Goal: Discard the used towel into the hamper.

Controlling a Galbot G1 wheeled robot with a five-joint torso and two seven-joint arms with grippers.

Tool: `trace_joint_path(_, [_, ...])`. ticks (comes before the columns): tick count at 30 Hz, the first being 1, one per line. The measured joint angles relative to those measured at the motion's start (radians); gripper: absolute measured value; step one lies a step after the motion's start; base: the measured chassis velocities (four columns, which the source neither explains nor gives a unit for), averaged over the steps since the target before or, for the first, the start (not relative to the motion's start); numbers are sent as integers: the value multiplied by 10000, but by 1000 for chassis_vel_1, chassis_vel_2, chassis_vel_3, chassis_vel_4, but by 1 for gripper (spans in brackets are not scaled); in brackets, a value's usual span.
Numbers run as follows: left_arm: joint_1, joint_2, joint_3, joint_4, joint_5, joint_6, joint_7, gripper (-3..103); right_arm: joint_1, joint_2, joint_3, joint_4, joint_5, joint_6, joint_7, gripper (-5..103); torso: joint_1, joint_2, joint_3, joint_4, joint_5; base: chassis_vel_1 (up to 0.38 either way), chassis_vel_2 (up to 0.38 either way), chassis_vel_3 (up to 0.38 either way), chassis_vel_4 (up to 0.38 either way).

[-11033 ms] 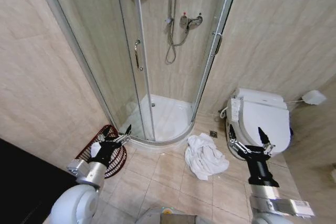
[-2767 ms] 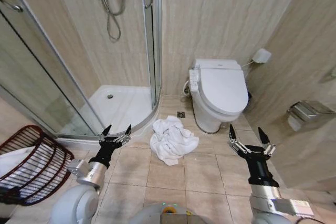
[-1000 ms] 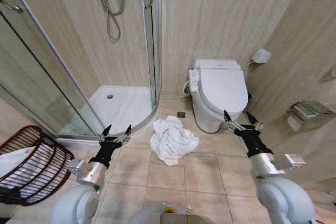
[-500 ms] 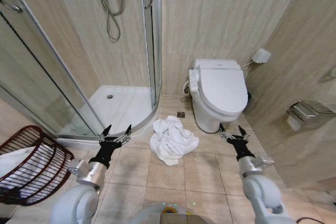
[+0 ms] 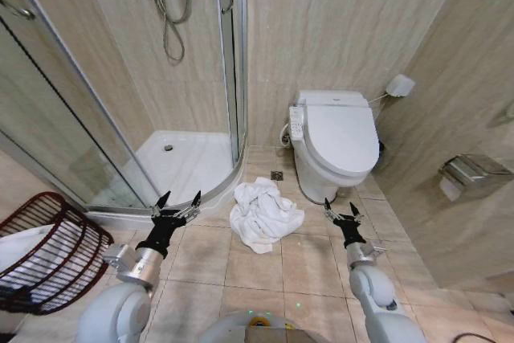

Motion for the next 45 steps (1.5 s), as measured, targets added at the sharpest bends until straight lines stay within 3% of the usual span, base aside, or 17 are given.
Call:
trace_joint_path(26, [0,0,0,0,0,0,0,100,236,-41,-166,-809,-85,586,-745,100,1,1,2,0,1,-60,60,62,-57])
trace_joint_path(37, [0,0,0,0,0,-1,0,100,1733,-457,-316,-2852,915,570,-2073,100,2,1,2,0,1,-51,40,48,-46])
trace_joint_path(45, [0,0,1,0,0,-1,0,100,2355,-90,-861,-3674,975,855,-2777,100,0,1,1,-1,1,0,0,0,0])
